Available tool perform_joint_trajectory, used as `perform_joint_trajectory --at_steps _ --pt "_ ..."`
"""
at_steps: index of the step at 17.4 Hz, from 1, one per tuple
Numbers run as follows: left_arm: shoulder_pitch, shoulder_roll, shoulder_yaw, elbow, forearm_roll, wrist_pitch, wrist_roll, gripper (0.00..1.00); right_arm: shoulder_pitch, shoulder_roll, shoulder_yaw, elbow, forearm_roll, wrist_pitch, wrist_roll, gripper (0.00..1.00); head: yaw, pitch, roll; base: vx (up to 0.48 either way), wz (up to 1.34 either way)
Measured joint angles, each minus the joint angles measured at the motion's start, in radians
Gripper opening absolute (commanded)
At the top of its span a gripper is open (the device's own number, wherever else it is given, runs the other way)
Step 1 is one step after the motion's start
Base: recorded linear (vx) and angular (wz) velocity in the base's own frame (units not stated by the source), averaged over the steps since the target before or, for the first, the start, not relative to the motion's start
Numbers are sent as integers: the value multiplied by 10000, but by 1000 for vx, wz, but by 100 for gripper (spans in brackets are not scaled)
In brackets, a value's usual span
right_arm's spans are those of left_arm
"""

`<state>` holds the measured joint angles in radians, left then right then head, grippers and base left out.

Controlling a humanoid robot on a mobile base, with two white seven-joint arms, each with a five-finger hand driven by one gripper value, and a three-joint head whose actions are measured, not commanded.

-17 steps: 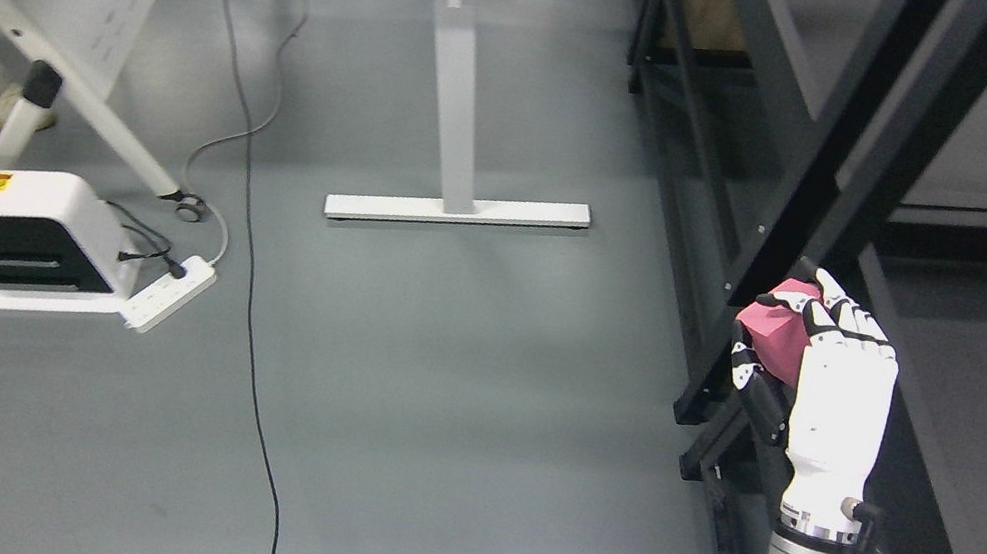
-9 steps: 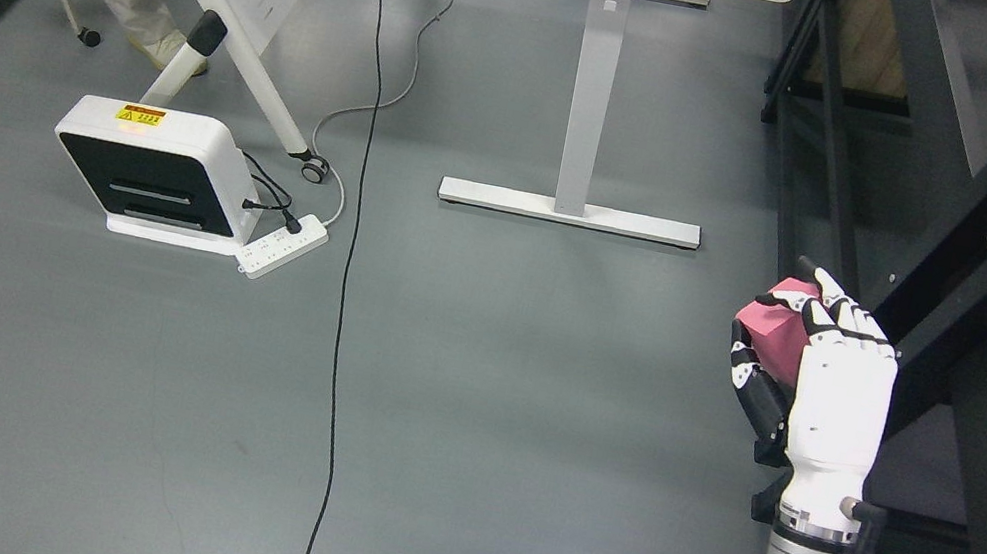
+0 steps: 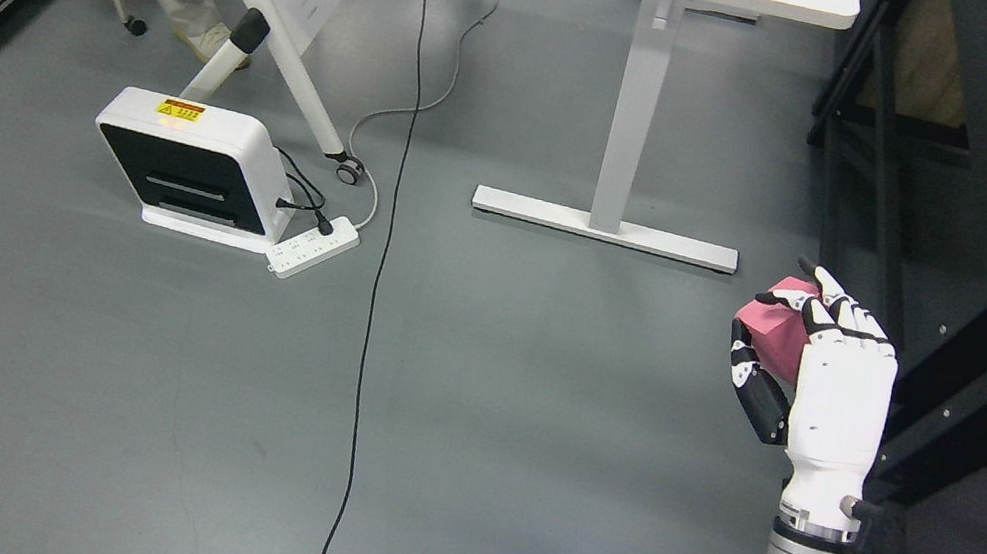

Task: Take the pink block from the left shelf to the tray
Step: 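Turn and drive to the white table holding the cube in the right hand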

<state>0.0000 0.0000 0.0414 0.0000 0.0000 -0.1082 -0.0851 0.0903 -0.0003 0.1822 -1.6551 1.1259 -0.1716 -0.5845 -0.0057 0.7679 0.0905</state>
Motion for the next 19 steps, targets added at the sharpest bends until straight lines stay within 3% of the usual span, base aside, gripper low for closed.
perform_joint_trajectory --at_steps 8,19 --pt "1 0 0 0 0 0 0 100 -12 2 3 1 0 0 -44 3 0 1 0 209 242" --pt "0 0 0 0 0 0 0 100 -24 2 3 10 0 -1 12 3 0 2 0 340 -105"
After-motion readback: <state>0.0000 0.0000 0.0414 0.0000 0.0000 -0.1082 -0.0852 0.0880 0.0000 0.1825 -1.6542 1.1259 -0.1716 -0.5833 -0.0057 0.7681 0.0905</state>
